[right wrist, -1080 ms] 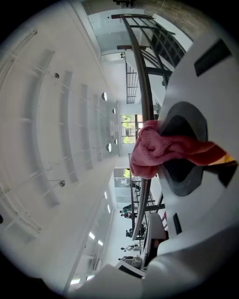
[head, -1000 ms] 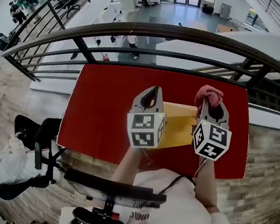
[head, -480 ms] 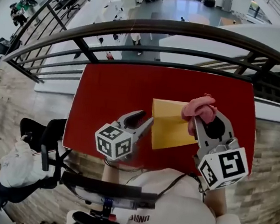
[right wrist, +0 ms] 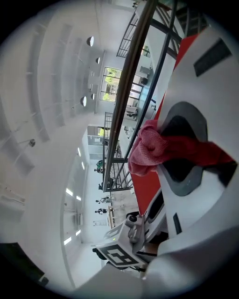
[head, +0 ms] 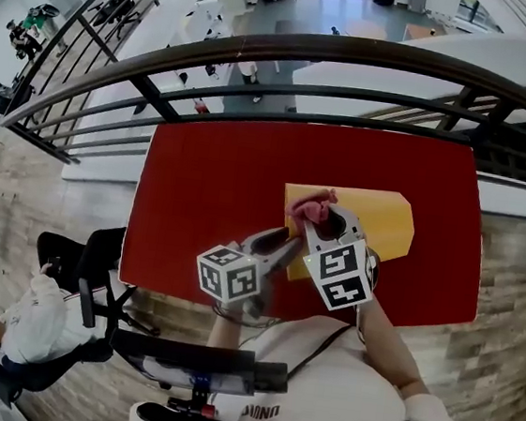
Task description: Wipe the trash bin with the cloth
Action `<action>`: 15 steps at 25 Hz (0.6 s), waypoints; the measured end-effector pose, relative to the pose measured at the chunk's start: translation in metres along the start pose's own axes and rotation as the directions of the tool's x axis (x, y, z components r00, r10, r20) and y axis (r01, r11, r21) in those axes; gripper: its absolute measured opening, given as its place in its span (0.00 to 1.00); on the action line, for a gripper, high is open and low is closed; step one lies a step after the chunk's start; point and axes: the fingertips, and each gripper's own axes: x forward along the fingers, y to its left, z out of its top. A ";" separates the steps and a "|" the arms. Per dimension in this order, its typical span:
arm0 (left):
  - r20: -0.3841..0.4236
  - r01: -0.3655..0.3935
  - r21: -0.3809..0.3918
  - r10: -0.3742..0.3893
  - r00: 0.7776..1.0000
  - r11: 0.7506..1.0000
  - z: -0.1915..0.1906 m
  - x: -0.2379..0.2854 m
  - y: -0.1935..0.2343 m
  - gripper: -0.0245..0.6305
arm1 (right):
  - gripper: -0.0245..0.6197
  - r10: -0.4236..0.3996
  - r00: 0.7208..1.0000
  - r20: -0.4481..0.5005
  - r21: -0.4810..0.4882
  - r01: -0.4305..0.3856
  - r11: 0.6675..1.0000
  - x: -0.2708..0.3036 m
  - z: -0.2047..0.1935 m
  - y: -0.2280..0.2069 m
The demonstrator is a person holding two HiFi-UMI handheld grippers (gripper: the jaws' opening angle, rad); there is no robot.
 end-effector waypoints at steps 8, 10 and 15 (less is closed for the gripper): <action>-0.003 -0.004 -0.005 0.004 1.000 1.000 -0.002 0.000 -0.001 0.27 | 0.13 -0.225 0.971 -0.086 0.103 0.233 0.967 -0.035 -0.060 -0.084; -0.003 -0.001 -0.010 0.001 1.000 1.000 -0.001 0.000 -0.001 0.27 | 0.13 -0.298 0.947 -0.121 0.123 0.313 0.942 -0.048 -0.079 -0.114; -0.005 0.013 -0.019 -0.013 1.000 1.000 -0.002 -0.002 -0.004 0.27 | 0.13 -0.437 0.879 -0.189 0.148 0.465 0.873 -0.076 -0.119 -0.173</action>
